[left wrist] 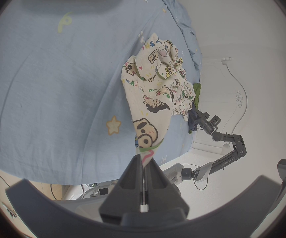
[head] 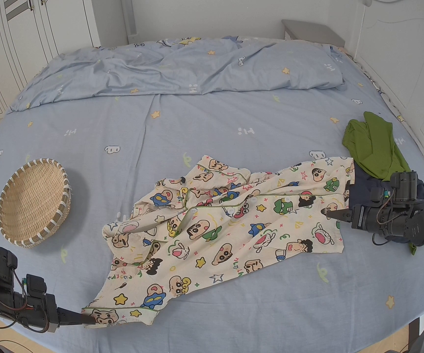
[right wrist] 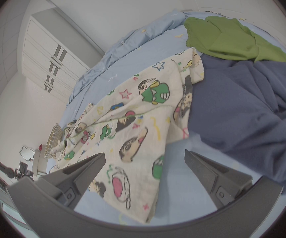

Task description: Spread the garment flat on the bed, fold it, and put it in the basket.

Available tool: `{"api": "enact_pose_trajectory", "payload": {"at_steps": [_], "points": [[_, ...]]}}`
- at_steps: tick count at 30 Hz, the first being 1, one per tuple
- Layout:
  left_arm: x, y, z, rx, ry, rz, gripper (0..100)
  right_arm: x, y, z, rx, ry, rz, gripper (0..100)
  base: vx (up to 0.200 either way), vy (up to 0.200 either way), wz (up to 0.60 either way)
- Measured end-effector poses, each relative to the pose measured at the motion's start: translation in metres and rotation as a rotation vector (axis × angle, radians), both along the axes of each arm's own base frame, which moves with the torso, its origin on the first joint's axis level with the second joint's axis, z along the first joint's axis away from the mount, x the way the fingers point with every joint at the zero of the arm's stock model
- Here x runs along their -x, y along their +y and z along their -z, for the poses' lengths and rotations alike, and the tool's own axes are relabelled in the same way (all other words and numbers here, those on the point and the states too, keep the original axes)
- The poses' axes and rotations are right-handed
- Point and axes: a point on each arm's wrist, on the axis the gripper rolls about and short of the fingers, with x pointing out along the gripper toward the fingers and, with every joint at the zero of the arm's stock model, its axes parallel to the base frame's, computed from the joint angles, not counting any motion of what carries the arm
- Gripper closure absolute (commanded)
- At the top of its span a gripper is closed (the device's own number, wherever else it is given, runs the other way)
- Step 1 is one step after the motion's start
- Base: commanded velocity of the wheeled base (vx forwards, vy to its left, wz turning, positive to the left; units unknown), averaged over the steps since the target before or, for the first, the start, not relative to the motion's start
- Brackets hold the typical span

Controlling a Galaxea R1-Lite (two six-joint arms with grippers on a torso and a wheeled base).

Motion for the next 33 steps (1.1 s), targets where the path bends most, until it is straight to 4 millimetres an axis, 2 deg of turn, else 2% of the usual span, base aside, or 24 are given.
{"api": "enact_pose_trajectory", "payload": {"at_steps": [2, 3, 8, 17, 28, 33], "points": [[0.0, 0.0, 0.0, 0.0, 0.0, 0.001, 100, -0.009, 0.0, 0.001, -0.015, -0.006, 0.011, 0, 0.0, 0.0, 0.0], [0.0, 0.0, 0.0, 0.0, 0.0, 0.002, 100, -0.014, 0.0, 0.002, -0.025, -0.012, 0.019, 100, 0.0, 0.0, 0.0], [-0.001, 0.0, 0.0, 0.0, 0.0, 0.004, 100, -0.028, 0.001, 0.004, -0.046, -0.042, 0.032, 100, 0.0, 0.0, 0.0], [0.0, 0.0, 0.001, 0.003, 0.004, 0.005, 100, -0.037, -0.001, 0.009, -0.048, -0.047, 0.042, 100, 0.0, 0.0, 0.0], [-0.001, 0.0, 0.001, 0.005, 0.002, 0.005, 100, -0.06, -0.003, -0.014, -0.046, -0.071, 0.05, 100, 0.0, 0.0, 0.0], [0.0, 0.0, 0.001, 0.005, 0.001, 0.005, 100, -0.072, 0.001, -0.031, -0.043, -0.092, 0.032, 100, 0.0, 0.0, 0.0]]}}
